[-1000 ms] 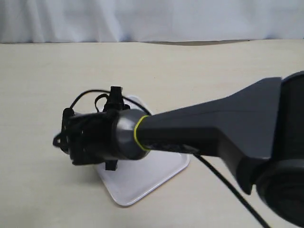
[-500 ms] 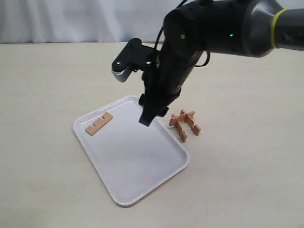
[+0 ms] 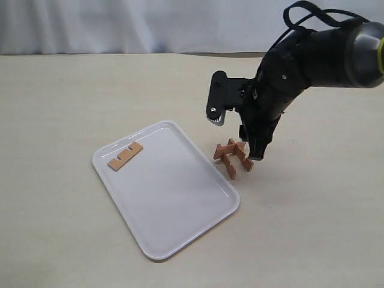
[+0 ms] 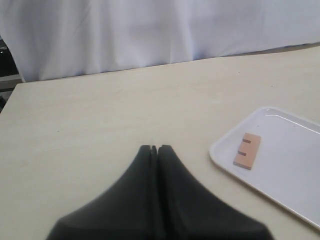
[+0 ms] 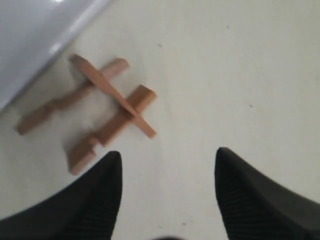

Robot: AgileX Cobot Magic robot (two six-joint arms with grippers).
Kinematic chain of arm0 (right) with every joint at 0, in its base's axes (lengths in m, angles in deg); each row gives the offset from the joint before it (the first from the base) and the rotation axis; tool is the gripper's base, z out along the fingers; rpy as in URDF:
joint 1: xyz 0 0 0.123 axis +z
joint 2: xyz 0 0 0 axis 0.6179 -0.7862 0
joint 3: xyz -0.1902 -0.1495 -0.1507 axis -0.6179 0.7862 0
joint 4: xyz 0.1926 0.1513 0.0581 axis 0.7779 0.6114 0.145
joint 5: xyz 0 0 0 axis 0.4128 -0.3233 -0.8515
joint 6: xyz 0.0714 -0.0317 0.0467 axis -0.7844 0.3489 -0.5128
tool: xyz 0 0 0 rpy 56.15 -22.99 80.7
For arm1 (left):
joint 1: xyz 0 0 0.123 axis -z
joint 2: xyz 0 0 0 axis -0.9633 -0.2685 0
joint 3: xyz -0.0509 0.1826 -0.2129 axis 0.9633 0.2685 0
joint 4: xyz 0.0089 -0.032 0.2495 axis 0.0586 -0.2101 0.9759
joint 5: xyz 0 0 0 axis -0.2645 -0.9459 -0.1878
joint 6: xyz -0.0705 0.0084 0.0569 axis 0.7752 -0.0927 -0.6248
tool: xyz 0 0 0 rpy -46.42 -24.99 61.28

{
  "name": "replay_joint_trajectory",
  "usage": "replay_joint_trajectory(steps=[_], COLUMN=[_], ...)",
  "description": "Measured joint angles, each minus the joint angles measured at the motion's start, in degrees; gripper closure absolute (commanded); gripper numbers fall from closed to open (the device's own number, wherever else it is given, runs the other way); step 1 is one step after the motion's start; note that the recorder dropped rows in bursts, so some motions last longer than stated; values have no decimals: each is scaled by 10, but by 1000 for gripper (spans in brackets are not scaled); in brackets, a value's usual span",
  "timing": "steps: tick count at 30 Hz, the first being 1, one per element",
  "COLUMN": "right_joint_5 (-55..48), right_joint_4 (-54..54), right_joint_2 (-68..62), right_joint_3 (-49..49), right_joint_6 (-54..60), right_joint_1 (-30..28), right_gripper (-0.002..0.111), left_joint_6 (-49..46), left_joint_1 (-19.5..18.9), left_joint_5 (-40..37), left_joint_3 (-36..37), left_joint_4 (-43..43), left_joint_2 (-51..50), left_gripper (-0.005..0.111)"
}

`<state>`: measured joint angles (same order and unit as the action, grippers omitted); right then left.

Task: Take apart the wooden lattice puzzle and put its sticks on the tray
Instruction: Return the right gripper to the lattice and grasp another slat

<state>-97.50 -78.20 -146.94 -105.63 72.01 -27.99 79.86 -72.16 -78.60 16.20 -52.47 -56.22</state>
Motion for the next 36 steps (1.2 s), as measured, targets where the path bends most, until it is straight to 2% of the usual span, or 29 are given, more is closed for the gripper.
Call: replay_joint_trajectory(steps=[5, 11, 13, 19, 28, 36], right_joint_5=[23, 46, 59, 91, 82, 45], right_joint_4=[-79, -112, -112, -112, -97, -14], right_joint_2=[-23, -71, -81, -90, -90, -90], right_joint_3=[0, 0, 0, 0, 0, 0], right_joint_6=[3, 26, 38, 50, 56, 174], right_joint_1=[-34, -40, -40, -40, -40, -40], right_gripper=[56, 69, 72, 72, 72, 72], left_joint_6=[0, 0, 0, 0, 0, 0], left_joint_1=[0, 0, 0, 0, 0, 0], left_joint_5=[0, 0, 0, 0, 0, 0], left_joint_3=[0, 0, 0, 0, 0, 0], left_joint_4=[0, 0, 0, 0, 0, 0], left_joint_2=[0, 0, 0, 0, 0, 0], left_gripper=[107, 107, 107, 107, 107, 107])
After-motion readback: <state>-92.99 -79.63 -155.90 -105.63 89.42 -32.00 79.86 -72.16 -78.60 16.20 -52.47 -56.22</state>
